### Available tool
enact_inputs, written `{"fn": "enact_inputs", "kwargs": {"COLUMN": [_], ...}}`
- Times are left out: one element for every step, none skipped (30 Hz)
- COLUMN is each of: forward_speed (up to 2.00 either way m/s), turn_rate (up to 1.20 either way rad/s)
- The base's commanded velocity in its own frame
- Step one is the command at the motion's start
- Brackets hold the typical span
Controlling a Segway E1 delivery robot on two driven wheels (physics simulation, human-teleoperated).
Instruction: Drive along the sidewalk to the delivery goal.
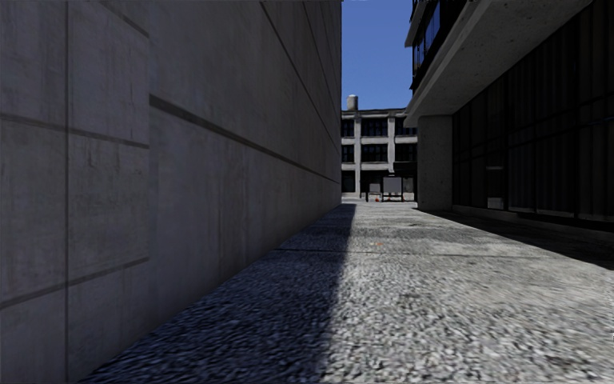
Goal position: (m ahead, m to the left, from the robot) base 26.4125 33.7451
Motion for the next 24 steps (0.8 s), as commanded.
{"fn": "enact_inputs", "kwargs": {"forward_speed": [1.96,1.96,1.97,1.97,1.97,1.97,1.97,1.97,1.97,1.97,1.97,1.97,1.97,1.97,1.97,1.97,1.97,1.97,1.97,1.97,1.97,1.97,1.97,1.97], "turn_rate": [-0.67,-0.67,-0.67,-0.67,-0.67,-0.67,-0.67,-0.67,-0.67,-0.65,-0.53,-0.02,-0.02,0.00,0.00,0.00,0.00,0.00,0.00,0.00,0.00,0.00,0.00,0.00]}}
